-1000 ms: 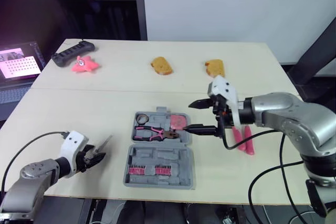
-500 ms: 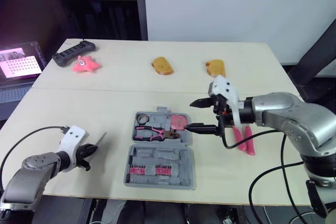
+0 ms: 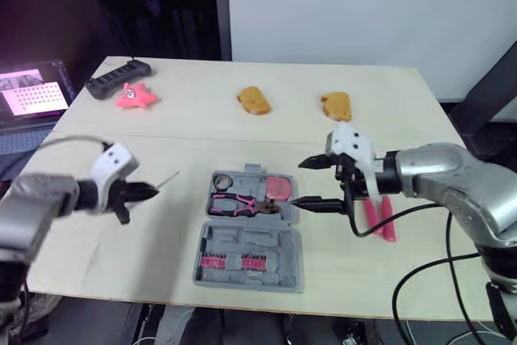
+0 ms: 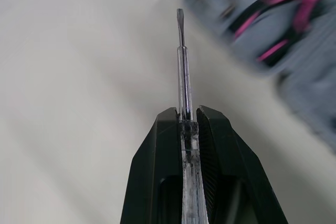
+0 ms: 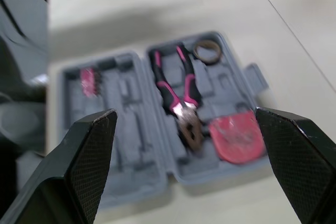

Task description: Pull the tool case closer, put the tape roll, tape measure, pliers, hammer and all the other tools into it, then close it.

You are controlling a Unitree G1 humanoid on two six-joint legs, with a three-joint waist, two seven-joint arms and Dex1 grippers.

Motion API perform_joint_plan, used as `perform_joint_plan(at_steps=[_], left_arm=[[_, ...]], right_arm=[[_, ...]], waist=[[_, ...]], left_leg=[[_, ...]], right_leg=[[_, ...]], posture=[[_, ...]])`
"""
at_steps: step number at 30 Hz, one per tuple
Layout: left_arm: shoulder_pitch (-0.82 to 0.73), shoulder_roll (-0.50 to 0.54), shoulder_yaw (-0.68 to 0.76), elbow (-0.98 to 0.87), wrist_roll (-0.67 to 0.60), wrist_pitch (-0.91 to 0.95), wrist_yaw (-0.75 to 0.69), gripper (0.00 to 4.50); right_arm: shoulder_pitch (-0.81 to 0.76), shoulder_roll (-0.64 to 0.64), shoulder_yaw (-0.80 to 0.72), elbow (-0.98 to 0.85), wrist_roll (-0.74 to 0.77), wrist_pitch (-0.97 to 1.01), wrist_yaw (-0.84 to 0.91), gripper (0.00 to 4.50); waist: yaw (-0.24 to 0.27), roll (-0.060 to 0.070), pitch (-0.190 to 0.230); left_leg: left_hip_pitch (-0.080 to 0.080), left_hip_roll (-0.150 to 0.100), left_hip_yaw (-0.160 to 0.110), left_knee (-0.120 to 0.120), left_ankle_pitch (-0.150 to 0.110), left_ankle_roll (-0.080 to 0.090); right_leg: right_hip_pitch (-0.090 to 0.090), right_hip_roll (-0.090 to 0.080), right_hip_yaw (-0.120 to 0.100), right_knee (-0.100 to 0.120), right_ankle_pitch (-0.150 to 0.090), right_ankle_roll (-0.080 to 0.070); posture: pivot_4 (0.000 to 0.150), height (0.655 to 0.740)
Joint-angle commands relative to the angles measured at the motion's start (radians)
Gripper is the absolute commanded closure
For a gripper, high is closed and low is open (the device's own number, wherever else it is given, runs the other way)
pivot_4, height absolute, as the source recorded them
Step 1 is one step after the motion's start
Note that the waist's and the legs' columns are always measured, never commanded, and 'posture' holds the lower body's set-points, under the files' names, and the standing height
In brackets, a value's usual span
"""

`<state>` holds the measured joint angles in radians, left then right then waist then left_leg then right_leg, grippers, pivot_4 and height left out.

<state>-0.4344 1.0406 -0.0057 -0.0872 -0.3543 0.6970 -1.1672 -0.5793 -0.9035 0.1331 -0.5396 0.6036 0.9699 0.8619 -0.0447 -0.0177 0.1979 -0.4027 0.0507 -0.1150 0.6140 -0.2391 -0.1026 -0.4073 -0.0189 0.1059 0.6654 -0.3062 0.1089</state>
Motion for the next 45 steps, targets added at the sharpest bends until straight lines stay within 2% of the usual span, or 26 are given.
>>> perform_joint_plan(at_steps=[1,6,11,16,21,23,25,38,45], left_arm=[[-0.128,0.011,-0.11,0.045,0.021,-0.043,-0.149,4.48],[-0.344,-0.031,-0.283,0.146,0.101,-0.088,-0.311,4.48],[-0.434,-0.096,-0.41,0.184,0.21,-0.177,-0.378,4.48],[-0.425,-0.151,-0.475,0.116,0.281,-0.273,-0.392,4.48],[-0.413,-0.23,-0.525,0.01,0.299,-0.174,-0.373,4.48],[-0.42,-0.277,-0.587,-0.035,0.333,-0.076,-0.346,4.48],[-0.415,-0.292,-0.632,-0.058,0.362,-0.06,-0.348,4.48],[-0.385,-0.369,-0.713,0.014,0.503,-0.068,-0.222,4.48],[-0.368,-0.393,-0.718,-0.004,0.5,-0.034,-0.222,4.48]], right_arm=[[0.003,-0.01,-0.015,-0.057,-0.046,-0.036,-0.034,0.0],[0.033,-0.046,-0.04,-0.113,-0.033,0.025,-0.054,0.0],[0.063,-0.075,-0.118,-0.174,0.056,0.131,-0.052,0.0],[0.098,-0.096,-0.203,-0.239,0.189,0.246,-0.052,0.0],[0.12,-0.093,-0.241,-0.272,0.24,0.295,-0.103,0.0],[0.133,-0.095,-0.257,-0.28,0.248,0.308,-0.126,0.0],[0.14,-0.1,-0.265,-0.285,0.255,0.313,-0.14,0.0],[0.127,-0.118,-0.239,-0.263,0.255,0.292,-0.192,0.0],[0.125,-0.123,-0.222,-0.25,0.242,0.273,-0.2,0.0]], waist=[[-0.01,0.001,0.0],[-0.015,0.001,0.0],[-0.013,0.001,0.001],[-0.013,0.001,0.001],[-0.001,0.001,0.001],[0.001,0.001,0.0],[0.001,0.001,0.001],[0.002,0.001,0.0],[0.002,0.001,0.0]], left_leg=[[0.0,0.0,0.0,0.0,0.0,0.0],[-0.003,0.001,-0.001,0.0,0.0,0.0],[-0.004,0.001,-0.001,0.001,0.0,0.0],[-0.004,0.001,-0.002,0.001,0.0,0.0],[-0.004,0.001,-0.002,0.003,0.0,0.0],[-0.004,0.001,-0.002,0.004,0.0,0.0],[-0.004,0.001,-0.002,0.006,0.0,0.0],[-0.004,0.001,-0.002,0.01,0.0,0.001],[-0.004,0.001,-0.002,0.01,0.0,0.001]], right_leg=[[-0.001,0.0,0.0,0.001,0.0,0.0],[-0.005,0.002,-0.001,0.003,0.0,0.0],[-0.004,0.001,-0.001,0.003,0.0,0.0],[-0.004,0.002,-0.001,0.004,0.0,0.0],[-0.003,0.002,-0.001,0.004,0.0,0.0],[-0.003,0.002,-0.001,0.004,0.0,0.0],[-0.002,0.002,-0.001,0.004,0.0,0.0],[-0.001,0.002,-0.001,0.006,0.0,0.0],[-0.001,0.002,-0.001,0.006,0.0,0.0]], posture=[[0.15,0.74],[0.15,0.74],[0.15,0.74],[0.15,0.74],[0.15,0.74],[0.15,0.74],[0.15,0.74],[0.15,0.74],[0.15,0.74]])
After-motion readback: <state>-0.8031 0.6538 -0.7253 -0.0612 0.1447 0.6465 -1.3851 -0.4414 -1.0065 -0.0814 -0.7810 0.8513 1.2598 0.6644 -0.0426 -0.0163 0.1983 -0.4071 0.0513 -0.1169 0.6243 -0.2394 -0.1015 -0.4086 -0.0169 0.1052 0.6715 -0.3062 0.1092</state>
